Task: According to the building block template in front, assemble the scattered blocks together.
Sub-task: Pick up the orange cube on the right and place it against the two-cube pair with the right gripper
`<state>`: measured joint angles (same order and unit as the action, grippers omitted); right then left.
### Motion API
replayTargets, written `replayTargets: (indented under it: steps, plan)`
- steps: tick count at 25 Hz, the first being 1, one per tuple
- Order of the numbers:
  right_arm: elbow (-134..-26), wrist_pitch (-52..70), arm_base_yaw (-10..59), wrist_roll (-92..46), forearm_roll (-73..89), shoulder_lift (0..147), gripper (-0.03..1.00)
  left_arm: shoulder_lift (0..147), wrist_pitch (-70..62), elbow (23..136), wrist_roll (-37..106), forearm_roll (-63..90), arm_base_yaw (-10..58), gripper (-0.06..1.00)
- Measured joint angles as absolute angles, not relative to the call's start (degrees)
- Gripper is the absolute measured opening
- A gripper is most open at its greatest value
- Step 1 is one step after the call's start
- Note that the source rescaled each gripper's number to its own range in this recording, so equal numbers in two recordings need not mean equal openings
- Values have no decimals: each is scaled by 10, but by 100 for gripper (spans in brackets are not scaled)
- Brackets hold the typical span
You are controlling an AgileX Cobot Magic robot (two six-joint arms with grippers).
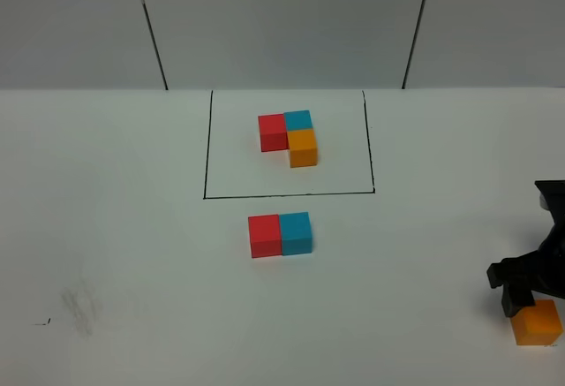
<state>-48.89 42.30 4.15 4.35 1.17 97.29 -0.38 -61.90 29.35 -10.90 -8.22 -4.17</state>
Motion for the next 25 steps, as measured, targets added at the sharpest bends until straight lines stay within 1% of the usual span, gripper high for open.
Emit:
replayTargets:
  steps: [9,25]
  plan:
    - [-454,395,33,45,12,982,69,-4,-619,294,-109,-82,-42,73]
    - [-453,356,32,40,14,1021,69,-4,-619,294,-109,-82,-42,73]
